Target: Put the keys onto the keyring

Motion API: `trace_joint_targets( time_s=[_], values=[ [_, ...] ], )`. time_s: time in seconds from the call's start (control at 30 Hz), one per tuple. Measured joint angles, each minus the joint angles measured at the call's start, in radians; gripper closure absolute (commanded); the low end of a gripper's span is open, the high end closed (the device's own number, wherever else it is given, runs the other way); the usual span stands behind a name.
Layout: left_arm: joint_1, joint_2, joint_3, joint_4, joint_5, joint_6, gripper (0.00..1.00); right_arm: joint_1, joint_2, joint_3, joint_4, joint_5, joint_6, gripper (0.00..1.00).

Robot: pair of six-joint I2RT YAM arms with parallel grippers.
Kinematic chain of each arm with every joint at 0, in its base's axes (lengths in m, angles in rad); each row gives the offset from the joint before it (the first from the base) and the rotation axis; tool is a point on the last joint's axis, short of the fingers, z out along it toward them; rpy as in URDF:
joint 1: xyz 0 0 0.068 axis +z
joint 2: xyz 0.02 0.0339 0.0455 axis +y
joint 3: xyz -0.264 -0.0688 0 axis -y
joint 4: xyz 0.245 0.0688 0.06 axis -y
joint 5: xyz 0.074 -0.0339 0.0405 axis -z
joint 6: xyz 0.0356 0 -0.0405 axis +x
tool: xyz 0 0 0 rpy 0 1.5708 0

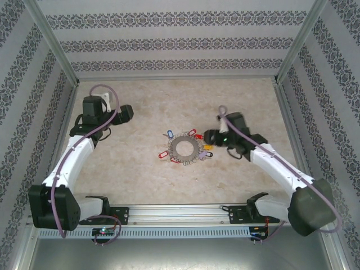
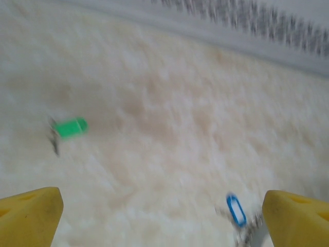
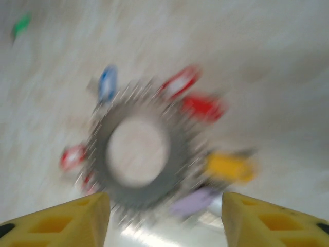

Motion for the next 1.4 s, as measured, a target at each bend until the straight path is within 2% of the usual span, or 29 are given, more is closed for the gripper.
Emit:
trace_joint_targets(
  time_s=[0.07, 0.13, 0.37, 0.47, 0.87, 1.1, 1.4],
  values=[
    [-0.021, 0.003, -0.050, -0.023, 0.051, 0.002, 0.00, 0.116, 0.041, 0.000, -0.031, -0.047, 0.040, 0.49],
    [-0.043, 0.002, -0.077, -0.039, 0.083, 0.011, 0.00, 0.172, 0.079, 0.000, -0.043, -0.073, 0.066, 0.54],
    [-0.105, 0.014, -0.103, -0.028, 0.145, 0.044, 0.00, 0.180, 0.255, 0.030, -0.052, -0.129, 0.118, 0.70],
    [-0.143, 0.014, -0.127, -0.019, 0.144, 0.051, 0.00, 0.180, 0.280, 0.034, -0.051, -0.138, 0.143, 0.75],
    [-0.196, 0.028, -0.146, -0.013, 0.106, 0.072, 0.00, 0.161, 0.326, 0.034, -0.042, -0.116, 0.183, 0.74],
    [-0.241, 0.033, -0.146, -0.014, 0.083, 0.082, 0.00, 0.161, 0.384, 0.042, -0.023, -0.102, 0.200, 0.79],
    [-0.309, 0.033, -0.146, -0.016, 0.043, 0.125, 0.00, 0.161, 0.388, 0.057, -0.010, -0.082, 0.201, 0.78]
  ],
)
